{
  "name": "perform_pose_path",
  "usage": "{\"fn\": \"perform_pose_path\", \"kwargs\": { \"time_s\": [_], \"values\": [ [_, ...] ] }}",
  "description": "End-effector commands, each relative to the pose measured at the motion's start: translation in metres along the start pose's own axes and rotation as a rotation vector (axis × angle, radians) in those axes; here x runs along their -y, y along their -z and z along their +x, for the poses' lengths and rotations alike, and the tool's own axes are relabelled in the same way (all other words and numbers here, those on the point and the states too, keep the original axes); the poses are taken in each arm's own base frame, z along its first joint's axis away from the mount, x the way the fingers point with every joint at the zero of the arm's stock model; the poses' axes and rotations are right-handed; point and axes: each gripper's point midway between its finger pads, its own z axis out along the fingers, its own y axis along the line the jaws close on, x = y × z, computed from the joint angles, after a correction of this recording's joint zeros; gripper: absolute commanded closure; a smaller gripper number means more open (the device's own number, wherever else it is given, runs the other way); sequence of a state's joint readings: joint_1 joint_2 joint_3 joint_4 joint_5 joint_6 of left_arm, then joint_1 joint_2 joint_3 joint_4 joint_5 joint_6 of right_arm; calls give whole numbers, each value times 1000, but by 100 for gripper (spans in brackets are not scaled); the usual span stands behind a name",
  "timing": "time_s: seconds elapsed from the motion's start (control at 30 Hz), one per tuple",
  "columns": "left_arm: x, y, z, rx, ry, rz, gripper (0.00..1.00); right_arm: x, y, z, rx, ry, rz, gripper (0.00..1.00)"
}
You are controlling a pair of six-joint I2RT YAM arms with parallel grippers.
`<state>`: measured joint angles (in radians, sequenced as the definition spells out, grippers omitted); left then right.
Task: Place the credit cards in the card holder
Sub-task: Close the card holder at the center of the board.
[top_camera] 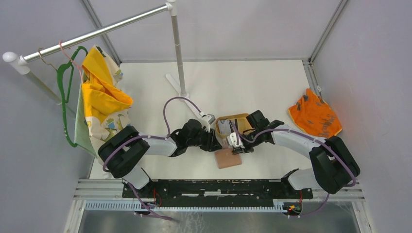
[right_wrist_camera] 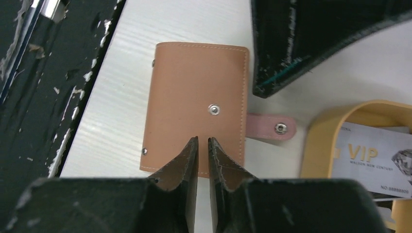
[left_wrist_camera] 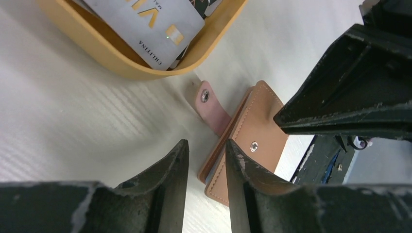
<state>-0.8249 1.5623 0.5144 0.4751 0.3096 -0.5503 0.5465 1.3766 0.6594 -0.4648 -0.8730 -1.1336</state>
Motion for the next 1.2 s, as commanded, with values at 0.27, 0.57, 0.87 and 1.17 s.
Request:
{"fn": "perform_pose_path", "kwargs": {
  "time_s": [0.27, 0.57, 0.87, 1.17],
  "values": [
    [11, -26, -22, -18, -3, 71, 64, -24, -6, 12, -87, 125, -135, 83],
    [-5, -25, -24, -43, 14, 38, 60, -31, -13, 17, -123, 139, -172, 83],
    [12, -35, -25, -97, -3, 154, 68, -30, -13, 16, -135, 149, -174, 84],
    [13, -34, -29, -115, -15, 178, 84, -33, -13, 16, -141, 162, -185, 84]
  ]
}}
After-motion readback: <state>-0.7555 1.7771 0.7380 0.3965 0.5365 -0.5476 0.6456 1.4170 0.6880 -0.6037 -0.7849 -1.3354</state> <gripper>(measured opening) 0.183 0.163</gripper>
